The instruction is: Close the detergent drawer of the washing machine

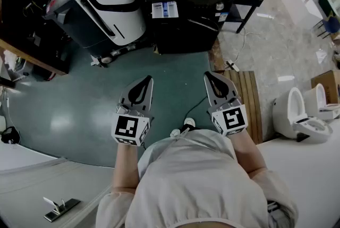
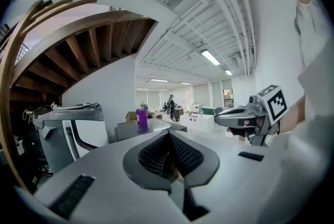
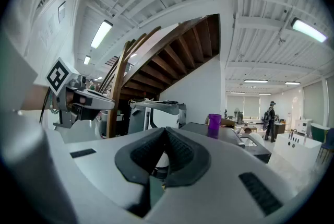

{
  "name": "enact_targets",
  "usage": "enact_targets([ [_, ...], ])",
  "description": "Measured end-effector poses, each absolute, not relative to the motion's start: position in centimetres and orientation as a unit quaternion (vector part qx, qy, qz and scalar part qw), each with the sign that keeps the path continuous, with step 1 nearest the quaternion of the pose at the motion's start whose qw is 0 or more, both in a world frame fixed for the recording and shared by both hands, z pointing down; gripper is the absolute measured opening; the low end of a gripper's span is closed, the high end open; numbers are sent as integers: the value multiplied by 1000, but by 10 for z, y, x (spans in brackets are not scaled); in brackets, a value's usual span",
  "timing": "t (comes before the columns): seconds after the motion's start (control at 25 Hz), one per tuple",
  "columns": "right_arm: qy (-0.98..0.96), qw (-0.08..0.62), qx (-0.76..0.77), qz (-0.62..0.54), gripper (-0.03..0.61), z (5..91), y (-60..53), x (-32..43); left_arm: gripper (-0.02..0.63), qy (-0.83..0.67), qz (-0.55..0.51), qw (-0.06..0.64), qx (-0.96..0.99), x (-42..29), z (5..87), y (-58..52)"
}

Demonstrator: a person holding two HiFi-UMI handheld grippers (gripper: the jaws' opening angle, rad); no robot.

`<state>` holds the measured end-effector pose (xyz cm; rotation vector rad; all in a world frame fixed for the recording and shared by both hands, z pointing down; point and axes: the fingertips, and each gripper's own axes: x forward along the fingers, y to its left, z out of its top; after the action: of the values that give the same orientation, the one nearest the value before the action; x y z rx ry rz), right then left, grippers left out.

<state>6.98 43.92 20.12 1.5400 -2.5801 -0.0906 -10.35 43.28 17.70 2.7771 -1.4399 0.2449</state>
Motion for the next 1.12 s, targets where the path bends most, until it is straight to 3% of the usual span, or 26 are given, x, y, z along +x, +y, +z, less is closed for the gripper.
enact_targets([
  [1.12,-848,72,525,-4,5,219,407,38,17,-462,52,30,885,-147,195,407],
])
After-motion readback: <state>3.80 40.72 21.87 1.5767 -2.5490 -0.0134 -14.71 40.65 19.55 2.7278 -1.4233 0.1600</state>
